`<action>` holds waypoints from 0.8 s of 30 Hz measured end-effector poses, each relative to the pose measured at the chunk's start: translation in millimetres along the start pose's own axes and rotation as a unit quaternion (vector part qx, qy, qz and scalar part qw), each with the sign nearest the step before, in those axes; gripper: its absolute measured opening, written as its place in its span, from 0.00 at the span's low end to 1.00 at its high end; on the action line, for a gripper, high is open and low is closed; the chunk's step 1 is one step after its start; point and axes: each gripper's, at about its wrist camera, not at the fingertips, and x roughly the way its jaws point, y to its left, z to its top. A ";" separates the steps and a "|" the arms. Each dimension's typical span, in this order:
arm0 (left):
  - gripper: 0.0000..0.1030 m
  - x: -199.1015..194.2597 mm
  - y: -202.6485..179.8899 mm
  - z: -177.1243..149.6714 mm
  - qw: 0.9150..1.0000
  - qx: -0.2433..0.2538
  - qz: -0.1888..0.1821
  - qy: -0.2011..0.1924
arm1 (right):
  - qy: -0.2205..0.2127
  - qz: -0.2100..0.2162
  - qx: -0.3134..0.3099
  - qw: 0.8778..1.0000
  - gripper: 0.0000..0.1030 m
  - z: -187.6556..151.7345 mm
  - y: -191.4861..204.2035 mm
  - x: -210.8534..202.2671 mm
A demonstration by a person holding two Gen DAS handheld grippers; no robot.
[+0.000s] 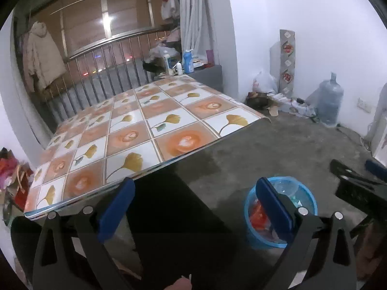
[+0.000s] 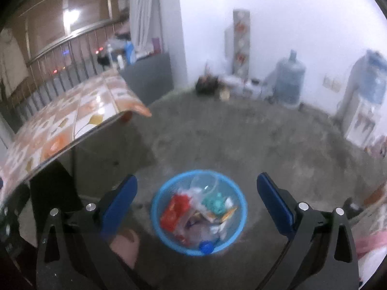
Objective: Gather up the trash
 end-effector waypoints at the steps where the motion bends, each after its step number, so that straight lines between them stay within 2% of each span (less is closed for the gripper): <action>1: 0.95 -3.0 2.0 -0.8 1.000 -0.003 -0.003 -0.001 | 0.002 0.011 0.013 1.000 0.92 -0.7 0.3 -1.1; 2: 0.95 -3.3 3.5 0.3 1.000 -0.003 -0.001 -0.001 | 0.001 0.031 0.022 0.999 0.92 -0.6 -1.9 -1.3; 12: 0.96 -21.5 -2.1 2.7 0.999 0.016 0.033 -0.034 | -0.010 0.063 0.021 0.998 0.92 -6.4 -0.2 -5.9; 16: 0.95 -20.6 -1.6 3.2 0.999 0.015 0.025 -0.030 | -0.012 0.070 0.012 0.997 0.92 -5.3 2.6 -4.4; 18: 0.95 -21.2 -1.2 3.8 0.999 0.016 0.009 -0.033 | -0.014 0.076 0.010 0.997 0.92 -4.7 4.0 -5.5; 24: 0.96 -25.9 -3.9 4.1 0.998 0.025 0.005 -0.049 | -0.023 0.084 0.004 0.996 0.92 -4.9 5.4 -7.5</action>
